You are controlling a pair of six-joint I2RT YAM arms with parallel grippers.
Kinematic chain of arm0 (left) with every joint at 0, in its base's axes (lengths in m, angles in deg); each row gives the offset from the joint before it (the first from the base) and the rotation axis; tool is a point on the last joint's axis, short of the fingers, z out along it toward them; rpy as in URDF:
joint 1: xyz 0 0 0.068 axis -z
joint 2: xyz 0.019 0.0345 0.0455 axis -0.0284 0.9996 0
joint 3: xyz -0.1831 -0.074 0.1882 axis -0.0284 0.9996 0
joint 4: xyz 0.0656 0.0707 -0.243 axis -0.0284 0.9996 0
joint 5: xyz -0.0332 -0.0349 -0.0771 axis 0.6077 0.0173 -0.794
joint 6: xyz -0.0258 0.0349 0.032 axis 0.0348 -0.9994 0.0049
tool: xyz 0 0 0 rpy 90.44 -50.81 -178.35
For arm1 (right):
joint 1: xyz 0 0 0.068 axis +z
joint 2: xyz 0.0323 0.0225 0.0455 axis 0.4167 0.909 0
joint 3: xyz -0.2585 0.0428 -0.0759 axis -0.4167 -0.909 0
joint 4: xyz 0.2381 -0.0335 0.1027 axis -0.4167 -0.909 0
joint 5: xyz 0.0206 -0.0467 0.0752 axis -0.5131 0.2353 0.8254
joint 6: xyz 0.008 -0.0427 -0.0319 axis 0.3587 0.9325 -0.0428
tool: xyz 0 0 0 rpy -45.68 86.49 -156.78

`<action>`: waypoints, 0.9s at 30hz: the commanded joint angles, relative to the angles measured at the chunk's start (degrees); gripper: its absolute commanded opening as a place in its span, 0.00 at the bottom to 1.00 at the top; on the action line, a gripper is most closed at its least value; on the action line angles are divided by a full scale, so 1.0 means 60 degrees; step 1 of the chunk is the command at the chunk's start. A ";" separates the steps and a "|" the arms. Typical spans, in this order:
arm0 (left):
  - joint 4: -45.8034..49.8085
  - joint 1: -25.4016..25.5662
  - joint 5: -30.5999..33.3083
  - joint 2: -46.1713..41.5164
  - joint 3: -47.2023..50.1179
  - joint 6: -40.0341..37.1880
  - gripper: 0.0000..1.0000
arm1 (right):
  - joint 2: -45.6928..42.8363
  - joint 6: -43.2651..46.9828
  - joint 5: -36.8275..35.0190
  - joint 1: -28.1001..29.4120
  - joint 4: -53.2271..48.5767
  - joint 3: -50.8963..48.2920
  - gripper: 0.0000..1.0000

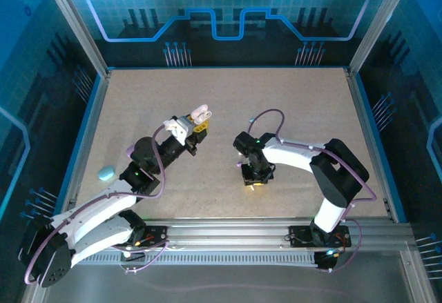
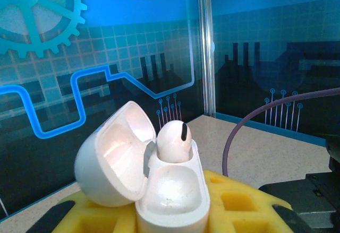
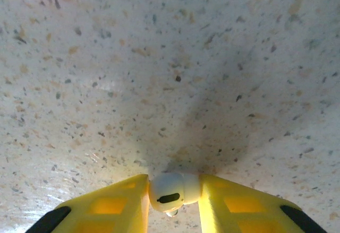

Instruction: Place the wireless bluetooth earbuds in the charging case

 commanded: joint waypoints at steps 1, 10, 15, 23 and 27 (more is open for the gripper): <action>-0.0346 -0.0054 -0.0138 0.0024 -0.0295 0.0209 0.23 | 0.0123 -0.0072 -0.0118 -0.0100 -0.0026 0.0033 0.32; -0.0363 -0.0050 -0.0155 0.0110 -0.0324 0.0220 0.23 | 0.0371 0.0044 -0.0425 -0.0124 -0.0191 0.0284 0.36; -0.0365 -0.0055 -0.0183 0.0169 -0.0368 0.0224 0.23 | 0.0476 0.0131 -0.0514 -0.0102 -0.0268 0.0458 0.36; -0.0365 -0.0045 -0.0148 0.0199 -0.0355 0.0170 0.23 | 0.0665 0.0122 -0.0622 -0.0026 -0.0363 0.0557 0.34; -0.0365 -0.0055 -0.0158 0.0214 -0.0348 0.0176 0.23 | 0.0584 0.0057 -0.0773 0.0050 -0.0498 0.0751 0.36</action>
